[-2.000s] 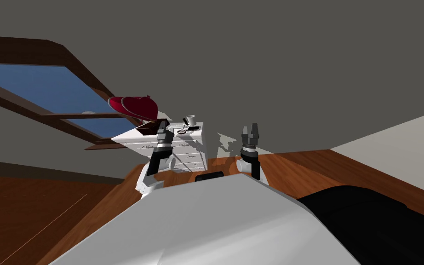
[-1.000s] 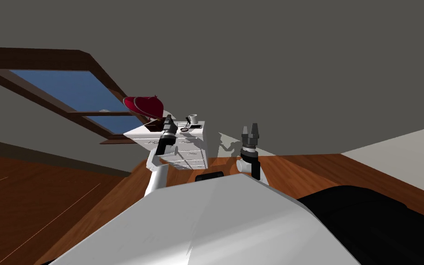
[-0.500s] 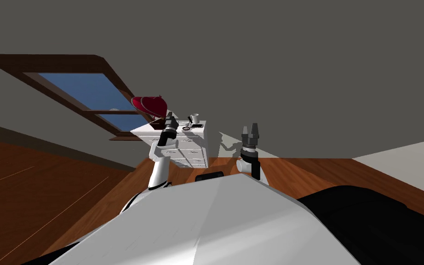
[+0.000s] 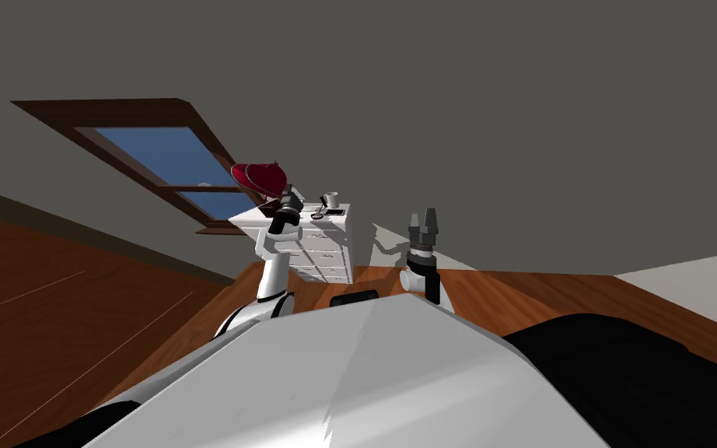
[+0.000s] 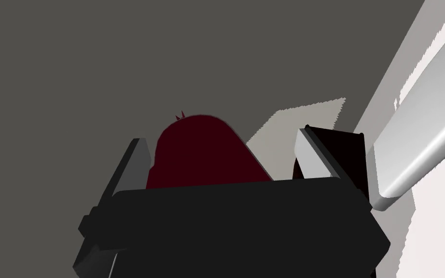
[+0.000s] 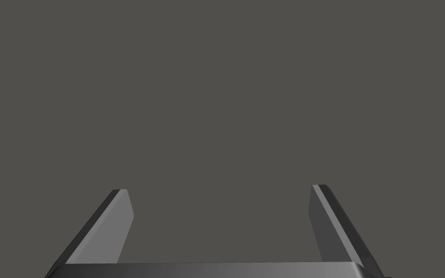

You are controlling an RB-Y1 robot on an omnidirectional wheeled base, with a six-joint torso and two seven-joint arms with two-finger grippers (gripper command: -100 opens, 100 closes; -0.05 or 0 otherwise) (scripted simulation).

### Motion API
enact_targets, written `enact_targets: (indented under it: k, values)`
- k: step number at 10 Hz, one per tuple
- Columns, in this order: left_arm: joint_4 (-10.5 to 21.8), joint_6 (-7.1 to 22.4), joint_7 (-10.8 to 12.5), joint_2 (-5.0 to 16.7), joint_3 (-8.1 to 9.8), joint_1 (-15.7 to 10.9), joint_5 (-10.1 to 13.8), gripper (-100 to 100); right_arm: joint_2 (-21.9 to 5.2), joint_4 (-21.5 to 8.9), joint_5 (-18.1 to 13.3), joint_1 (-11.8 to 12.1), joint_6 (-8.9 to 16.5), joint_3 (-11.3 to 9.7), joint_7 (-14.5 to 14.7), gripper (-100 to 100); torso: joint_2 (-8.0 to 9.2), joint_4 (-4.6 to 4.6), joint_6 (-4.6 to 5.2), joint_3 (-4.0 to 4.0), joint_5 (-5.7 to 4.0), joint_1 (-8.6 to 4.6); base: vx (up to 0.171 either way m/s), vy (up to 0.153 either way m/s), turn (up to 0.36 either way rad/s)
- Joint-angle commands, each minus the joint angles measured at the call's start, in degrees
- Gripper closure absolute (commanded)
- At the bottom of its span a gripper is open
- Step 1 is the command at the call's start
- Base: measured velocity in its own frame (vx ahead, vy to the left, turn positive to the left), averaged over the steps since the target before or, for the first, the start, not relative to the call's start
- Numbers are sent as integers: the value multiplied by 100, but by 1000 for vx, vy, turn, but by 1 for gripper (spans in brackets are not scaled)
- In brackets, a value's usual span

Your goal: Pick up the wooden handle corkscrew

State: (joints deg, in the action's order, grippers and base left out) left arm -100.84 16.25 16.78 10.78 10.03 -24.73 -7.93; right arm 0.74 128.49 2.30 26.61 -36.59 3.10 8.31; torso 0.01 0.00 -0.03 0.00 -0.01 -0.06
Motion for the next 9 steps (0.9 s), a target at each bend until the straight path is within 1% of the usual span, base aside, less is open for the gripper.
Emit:
enact_targets:
  k: [1,2,3,4,5,6,7,8,9]
  values:
    - [198,262,126,-12,35,-286,-32,-100,0,0,0,0,0,0,0,0,0,0,0,0,0,0,-11,-20,85]
    - [198,262,126,-12,35,-338,-32,-100,0,0,0,0,0,0,0,0,0,0,2,0,-1,-2,-4,-11,-7]
    - [492,508,364,-2,126,-575,-78,-100,0,0,0,-1,0,0,0,0,-1,0,3,0,-1,-2,-8,-13,155]
    - [562,662,364,-2,126,-752,-78,-100,0,0,0,0,0,0,0,0,0,0,-1,0,0,0,-9,-23,69]
    - [562,669,364,-2,126,-814,-78,-100,0,0,0,-1,0,0,0,0,0,0,3,0,-1,-3,-4,-13,-19]
    - [818,920,607,1,219,-1022,-119,-100,0,0,0,-1,0,0,0,0,-1,0,3,0,-1,-2,-3,-18,172]
    - [936,1054,607,1,219,-1167,-119,-100,0,0,0,0,0,0,0,0,-2,-1,-2,-1,0,-1,-7,-26,84]
    - [936,1081,607,1,219,-1291,-119,-100,0,0,0,-1,0,0,0,0,-1,-1,3,-1,-1,-5,-4,-13,-27]
    - [1183,1332,855,-3,314,-1484,-154,-100,0,0,0,-1,0,0,0,0,-1,0,4,0,-1,-3,3,-17,159]
